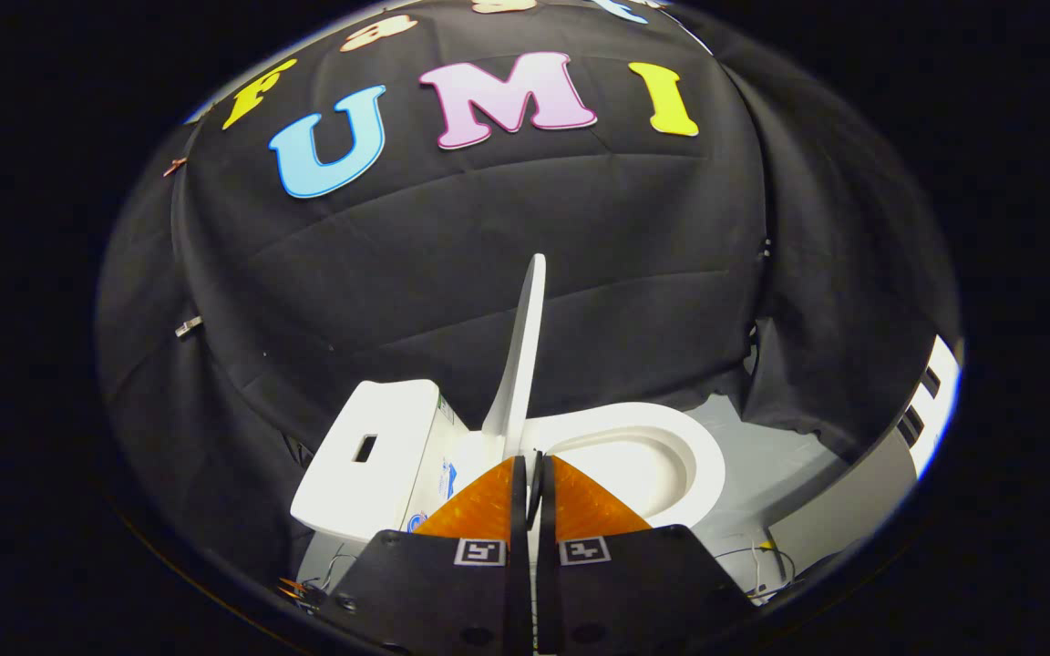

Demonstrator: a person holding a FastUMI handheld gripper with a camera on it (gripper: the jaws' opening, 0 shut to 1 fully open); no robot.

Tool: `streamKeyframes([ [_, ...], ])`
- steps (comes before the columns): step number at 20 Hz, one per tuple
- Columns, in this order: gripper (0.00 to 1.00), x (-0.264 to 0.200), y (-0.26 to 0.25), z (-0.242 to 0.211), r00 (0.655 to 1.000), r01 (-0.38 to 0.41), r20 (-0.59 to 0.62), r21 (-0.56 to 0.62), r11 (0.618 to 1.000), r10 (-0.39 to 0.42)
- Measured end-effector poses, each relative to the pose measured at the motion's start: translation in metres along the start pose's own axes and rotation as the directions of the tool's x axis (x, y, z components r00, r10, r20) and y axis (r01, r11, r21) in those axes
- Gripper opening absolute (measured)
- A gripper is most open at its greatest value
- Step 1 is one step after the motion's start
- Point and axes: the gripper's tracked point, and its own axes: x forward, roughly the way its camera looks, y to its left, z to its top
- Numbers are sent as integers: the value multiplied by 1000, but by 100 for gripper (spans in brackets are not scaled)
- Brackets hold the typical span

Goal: Open the toilet lid.

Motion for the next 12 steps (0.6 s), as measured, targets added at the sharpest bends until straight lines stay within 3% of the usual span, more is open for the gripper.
streamKeyframes([
  [12,7,-9,87,-3,1000,16,10,-123,992,-15],
])
